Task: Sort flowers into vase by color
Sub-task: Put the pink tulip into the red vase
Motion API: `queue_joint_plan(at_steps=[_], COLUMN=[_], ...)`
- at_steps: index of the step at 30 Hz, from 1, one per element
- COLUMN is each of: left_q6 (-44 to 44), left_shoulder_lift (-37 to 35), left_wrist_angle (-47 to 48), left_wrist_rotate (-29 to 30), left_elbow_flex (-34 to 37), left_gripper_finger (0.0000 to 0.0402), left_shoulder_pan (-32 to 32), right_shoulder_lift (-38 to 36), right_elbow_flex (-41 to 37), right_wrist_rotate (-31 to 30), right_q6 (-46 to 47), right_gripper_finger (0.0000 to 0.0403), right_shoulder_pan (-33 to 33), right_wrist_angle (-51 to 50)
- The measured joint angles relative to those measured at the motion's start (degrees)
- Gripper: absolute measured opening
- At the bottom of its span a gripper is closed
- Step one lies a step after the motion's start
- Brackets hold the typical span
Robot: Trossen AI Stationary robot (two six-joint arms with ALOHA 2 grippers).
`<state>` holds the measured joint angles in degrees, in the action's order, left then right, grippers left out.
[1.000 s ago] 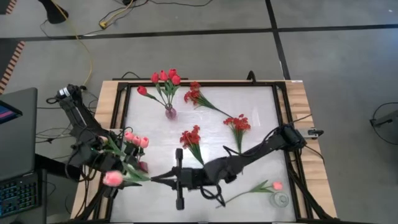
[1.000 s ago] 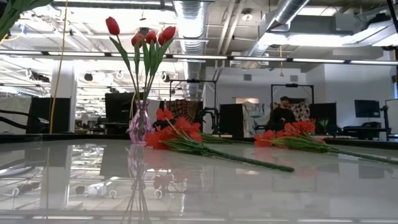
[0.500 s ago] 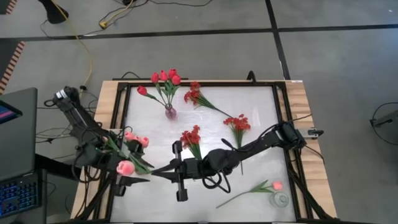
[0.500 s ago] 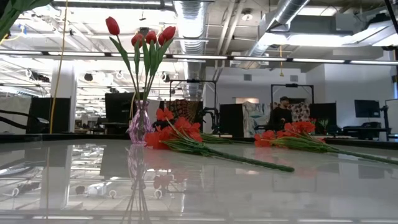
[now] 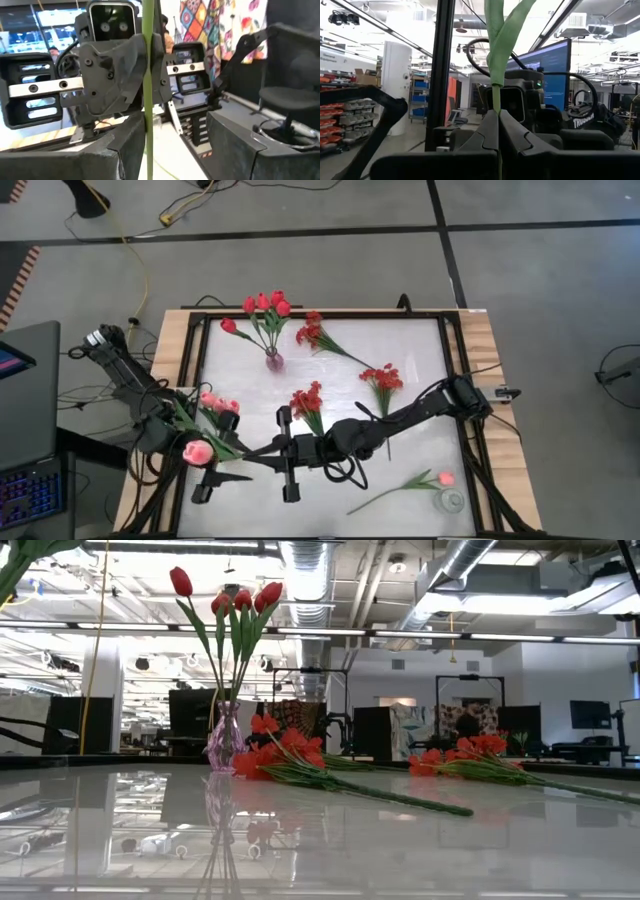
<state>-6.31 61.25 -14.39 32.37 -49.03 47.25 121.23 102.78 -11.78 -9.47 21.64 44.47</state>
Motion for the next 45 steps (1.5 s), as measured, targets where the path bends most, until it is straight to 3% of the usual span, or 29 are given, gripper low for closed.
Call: queue_joint_plan(at_steps=[13,27,38,45], left_q6=[-1.2,-2.2,-2.3,-3.3], left_shoulder_lift=[0.6,0.6,0.6,0.6], left_wrist_angle=[0.3,0.8,1.1,1.5], left_wrist_rotate=[4.0,3.3,2.5,2.5], left_elbow_flex=[-1.1,-1.1,-1.1,-1.6], left_gripper_finger=[0.0181,0.0017,0.0002,0.0001], left_shoulder_pan=[-0.1,-0.1,-0.1,0.8], right_shoulder_lift=[0.0,0.0,0.0,-0.1], right_elbow_flex=[0.0,0.0,0.1,0.1], right_wrist_rotate=[0.0,0.2,0.3,0.3], right_q6=[0.0,0.0,2.3,2.1], right_gripper_finger=[0.0023,0.0027,0.0078,0.0156], right_shoulder_pan=[0.0,0.1,0.0,0.0], right_wrist_angle=[-0.7,-1.1,-2.4,-3.0])
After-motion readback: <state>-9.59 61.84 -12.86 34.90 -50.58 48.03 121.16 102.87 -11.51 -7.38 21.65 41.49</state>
